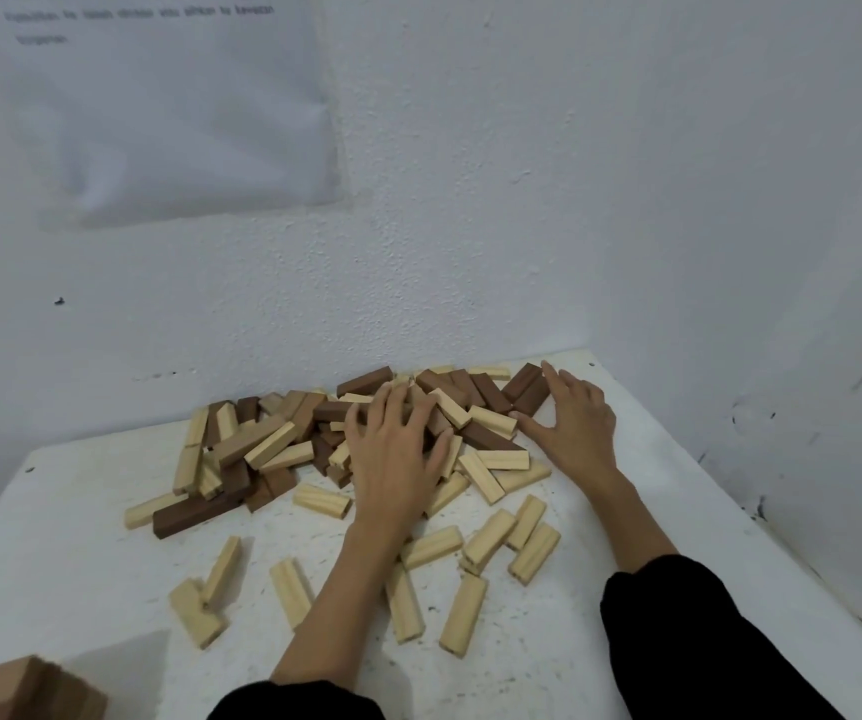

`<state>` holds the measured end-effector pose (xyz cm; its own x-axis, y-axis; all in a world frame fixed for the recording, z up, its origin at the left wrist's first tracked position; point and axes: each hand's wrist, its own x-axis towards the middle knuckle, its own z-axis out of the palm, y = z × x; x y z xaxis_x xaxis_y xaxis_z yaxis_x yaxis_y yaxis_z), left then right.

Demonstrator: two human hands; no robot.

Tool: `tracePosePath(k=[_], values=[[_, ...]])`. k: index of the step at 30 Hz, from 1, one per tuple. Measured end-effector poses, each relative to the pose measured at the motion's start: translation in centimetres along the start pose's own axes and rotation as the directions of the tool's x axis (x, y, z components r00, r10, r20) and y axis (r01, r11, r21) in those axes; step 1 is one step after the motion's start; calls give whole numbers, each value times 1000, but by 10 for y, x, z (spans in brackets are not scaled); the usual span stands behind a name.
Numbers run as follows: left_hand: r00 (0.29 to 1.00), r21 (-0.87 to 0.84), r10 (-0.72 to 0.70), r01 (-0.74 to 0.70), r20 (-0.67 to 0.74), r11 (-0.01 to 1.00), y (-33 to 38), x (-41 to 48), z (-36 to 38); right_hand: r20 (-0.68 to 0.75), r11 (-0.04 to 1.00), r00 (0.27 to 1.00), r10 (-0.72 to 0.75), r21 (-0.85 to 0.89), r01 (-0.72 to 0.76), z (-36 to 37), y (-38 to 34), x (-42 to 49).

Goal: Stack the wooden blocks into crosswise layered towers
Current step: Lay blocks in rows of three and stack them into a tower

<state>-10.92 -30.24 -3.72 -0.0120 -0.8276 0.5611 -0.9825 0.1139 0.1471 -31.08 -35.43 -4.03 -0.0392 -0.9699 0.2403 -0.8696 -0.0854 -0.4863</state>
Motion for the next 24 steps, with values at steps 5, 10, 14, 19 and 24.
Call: tracePosePath(k=[5, 10, 14, 19, 24], values=[[1000, -2, -5, 5, -30, 1000, 0, 0, 1, -1, 980, 998, -56, 192, 55, -3, 3, 12], [999, 17, -24, 25, -43, 1000, 0, 1, 0, -37, 970, 995, -93, 223, 99, -6, -1, 15], [997, 11, -32, 33, -68, 999, 1, 0, 0, 35, 983, 986, -162, 89, 158, -7, 0, 21], [998, 28, -29, 30, -53, 999, 1, 1, 2, 75, 983, 981, -178, 52, 175, -5, 6, 28], [998, -10, -39, 38, -43, 999, 0, 0, 0, 4, 975, 978, -209, 72, 208, -4, 7, 24]])
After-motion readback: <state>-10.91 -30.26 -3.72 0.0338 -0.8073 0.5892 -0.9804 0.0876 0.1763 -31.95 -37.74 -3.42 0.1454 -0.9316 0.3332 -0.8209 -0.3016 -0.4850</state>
